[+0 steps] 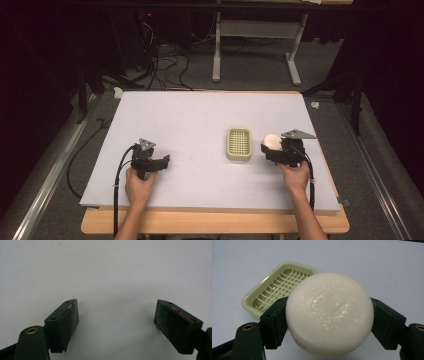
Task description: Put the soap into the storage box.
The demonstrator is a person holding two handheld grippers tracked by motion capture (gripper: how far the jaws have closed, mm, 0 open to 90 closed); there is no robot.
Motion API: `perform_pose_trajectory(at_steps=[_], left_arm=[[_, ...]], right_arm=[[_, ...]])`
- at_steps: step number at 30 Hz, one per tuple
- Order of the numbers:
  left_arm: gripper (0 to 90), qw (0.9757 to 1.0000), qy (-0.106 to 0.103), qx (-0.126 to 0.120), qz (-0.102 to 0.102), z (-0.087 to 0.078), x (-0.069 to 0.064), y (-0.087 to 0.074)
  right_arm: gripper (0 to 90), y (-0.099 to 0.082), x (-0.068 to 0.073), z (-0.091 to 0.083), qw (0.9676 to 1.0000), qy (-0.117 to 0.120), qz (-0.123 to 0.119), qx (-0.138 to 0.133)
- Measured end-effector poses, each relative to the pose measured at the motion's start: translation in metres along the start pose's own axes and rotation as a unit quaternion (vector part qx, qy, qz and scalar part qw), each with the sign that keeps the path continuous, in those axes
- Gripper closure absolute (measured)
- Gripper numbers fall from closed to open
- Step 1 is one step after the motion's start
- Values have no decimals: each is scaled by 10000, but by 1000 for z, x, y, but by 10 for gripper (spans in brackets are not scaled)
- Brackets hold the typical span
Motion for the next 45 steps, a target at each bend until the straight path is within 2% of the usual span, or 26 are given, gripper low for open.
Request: perform_pose_trajectory(at_steps=[13,22,45], left_arm=[[201,10000,-7,6,1,0,0,0],[201,10000,-2,0,-1,0,0,0],[201,10000,0,-1,0,0,0,0]], right_arm=[[249,11,7,-5,9998,173,-28,-73],[249,16,11,-5,9997,198,-88,-58],[249,32,30,5,9990,309,-313,44]])
Point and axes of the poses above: each handheld gripper's, and its own axes: z roughly forward along the jaws, y roughly out of its top, x roughly to its left, the point moved 7 cm from there along z, roughly forward along the jaws, and after that the axes turned 14 degrees about x, right-handed, at the moved point
